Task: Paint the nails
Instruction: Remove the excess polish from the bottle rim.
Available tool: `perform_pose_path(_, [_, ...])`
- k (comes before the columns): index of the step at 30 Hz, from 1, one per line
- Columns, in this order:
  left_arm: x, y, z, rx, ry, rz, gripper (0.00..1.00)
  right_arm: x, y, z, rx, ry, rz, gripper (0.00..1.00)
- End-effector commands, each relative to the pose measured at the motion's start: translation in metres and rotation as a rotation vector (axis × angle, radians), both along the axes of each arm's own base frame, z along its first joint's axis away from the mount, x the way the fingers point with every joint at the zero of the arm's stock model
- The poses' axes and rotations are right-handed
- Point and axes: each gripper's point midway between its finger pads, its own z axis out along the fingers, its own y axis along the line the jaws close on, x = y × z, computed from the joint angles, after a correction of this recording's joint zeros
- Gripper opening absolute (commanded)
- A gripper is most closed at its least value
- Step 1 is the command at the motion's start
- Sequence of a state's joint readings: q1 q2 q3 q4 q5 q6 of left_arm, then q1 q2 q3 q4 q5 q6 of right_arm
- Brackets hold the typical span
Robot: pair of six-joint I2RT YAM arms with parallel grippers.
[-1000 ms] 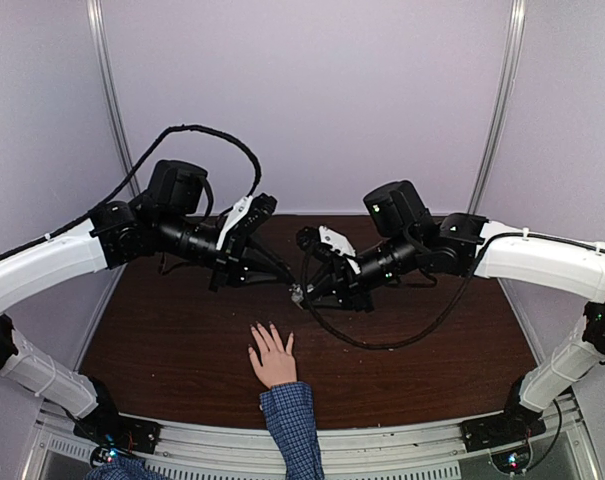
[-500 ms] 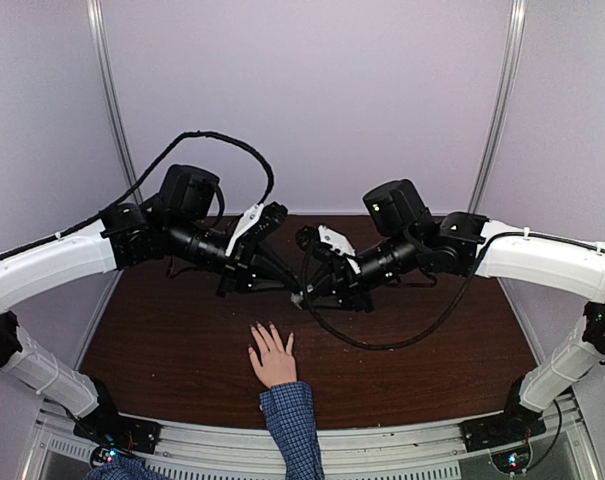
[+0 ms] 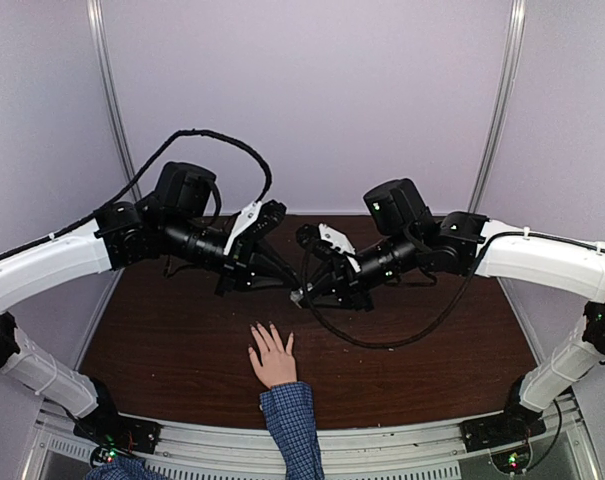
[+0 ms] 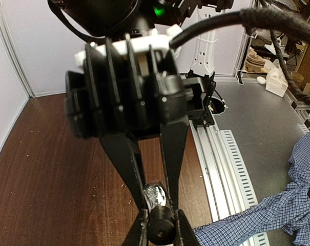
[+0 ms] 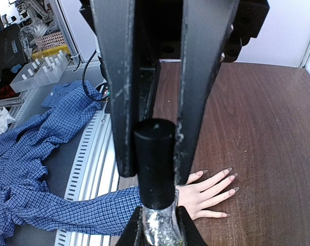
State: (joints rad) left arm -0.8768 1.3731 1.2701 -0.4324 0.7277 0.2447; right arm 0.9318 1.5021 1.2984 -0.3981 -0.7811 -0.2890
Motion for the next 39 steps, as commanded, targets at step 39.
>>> perform_pose_path(39, [0.059,0.039,0.025,-0.134,0.002,0.312,0.00,0.023,-0.016,0.010,0.090,-0.011,-0.113,0.00])
